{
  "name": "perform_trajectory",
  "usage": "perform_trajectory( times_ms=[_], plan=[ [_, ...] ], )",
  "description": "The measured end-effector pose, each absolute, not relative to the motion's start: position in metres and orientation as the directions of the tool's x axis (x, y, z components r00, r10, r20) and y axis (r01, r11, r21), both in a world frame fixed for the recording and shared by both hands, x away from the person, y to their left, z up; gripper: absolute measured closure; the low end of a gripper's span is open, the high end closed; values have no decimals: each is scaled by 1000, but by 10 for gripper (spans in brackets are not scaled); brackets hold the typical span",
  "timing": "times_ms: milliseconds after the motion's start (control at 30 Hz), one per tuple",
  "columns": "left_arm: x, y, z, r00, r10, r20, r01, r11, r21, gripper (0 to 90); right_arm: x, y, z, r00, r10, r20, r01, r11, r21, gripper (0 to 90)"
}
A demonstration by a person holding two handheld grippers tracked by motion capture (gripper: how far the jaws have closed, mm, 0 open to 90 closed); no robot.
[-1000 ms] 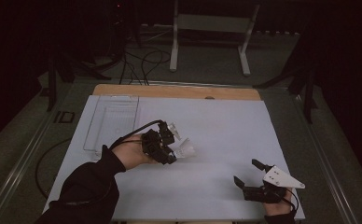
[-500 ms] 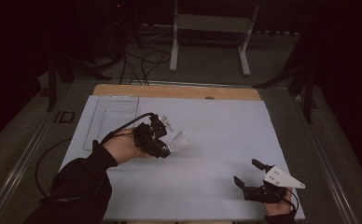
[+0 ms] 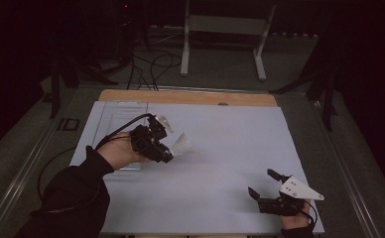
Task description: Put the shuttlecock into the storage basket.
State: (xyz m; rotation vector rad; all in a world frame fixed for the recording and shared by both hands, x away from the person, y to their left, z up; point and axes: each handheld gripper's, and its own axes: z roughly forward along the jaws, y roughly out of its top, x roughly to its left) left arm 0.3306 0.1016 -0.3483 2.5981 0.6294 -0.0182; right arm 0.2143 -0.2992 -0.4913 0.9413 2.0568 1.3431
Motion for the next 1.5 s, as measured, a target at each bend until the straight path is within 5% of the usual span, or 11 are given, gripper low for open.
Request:
perform_trajectory(
  times_ms=[1500],
  plan=[
    [331, 201, -324, 796, 597, -101, 559, -659, 503, 664, 215, -297, -491, -631, 774, -42, 277, 275, 921, 89]
  ],
)
